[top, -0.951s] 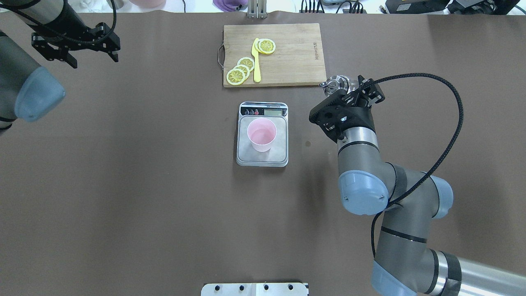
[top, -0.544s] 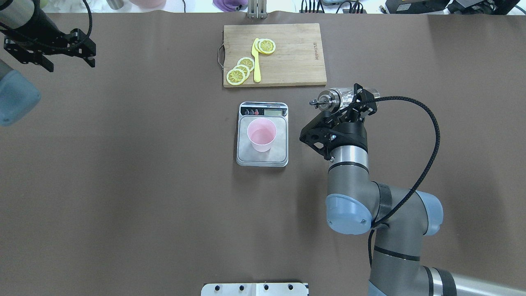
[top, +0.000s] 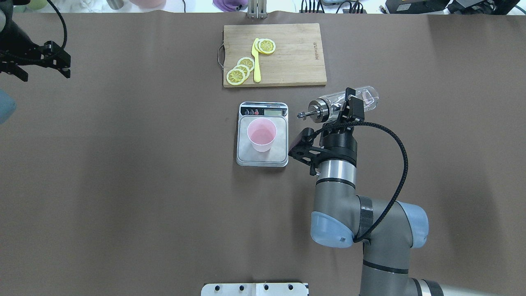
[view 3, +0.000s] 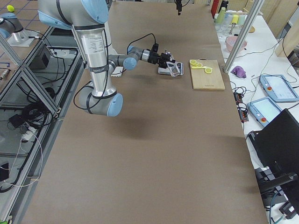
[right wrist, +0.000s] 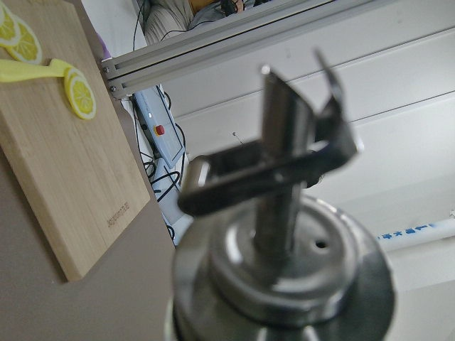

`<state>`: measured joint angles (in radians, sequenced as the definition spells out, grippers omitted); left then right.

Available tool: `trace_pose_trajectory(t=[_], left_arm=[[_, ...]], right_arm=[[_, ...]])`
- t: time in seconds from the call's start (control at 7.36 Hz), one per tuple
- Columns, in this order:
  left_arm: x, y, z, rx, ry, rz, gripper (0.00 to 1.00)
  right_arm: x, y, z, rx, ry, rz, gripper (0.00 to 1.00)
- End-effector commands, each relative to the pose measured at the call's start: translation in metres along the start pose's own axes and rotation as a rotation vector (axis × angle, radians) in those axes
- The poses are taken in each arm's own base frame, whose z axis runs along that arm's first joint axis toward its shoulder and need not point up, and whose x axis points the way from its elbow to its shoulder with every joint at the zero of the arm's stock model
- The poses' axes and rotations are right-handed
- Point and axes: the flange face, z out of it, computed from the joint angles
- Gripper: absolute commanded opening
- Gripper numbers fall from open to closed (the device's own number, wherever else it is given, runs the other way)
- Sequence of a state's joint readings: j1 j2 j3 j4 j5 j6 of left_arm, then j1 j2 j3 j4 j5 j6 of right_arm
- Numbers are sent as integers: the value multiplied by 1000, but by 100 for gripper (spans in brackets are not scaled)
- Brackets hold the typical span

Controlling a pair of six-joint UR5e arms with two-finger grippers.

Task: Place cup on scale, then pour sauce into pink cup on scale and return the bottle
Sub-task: 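Tilt the sauce bottle with the right gripper, spout over the pink cup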

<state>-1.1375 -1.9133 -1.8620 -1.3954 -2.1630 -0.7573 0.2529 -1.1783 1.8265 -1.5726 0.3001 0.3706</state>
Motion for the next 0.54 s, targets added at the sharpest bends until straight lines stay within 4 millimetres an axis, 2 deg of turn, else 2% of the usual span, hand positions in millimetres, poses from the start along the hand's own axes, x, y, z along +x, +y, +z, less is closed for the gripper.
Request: trace_pose_trajectory(t=[0.0, 0.14, 0.41], left_arm=[[-25, 4, 8, -12, -18, -29, 98], [-27, 4, 5, -8, -17, -44, 98], [-37, 7, 11, -18, -28, -56, 98]], right_arm=[[-16, -29, 0, 17, 47, -54, 0], [-31, -26, 4, 15, 62, -90, 0], [-41, -26, 13, 8, 85, -147, 0]])
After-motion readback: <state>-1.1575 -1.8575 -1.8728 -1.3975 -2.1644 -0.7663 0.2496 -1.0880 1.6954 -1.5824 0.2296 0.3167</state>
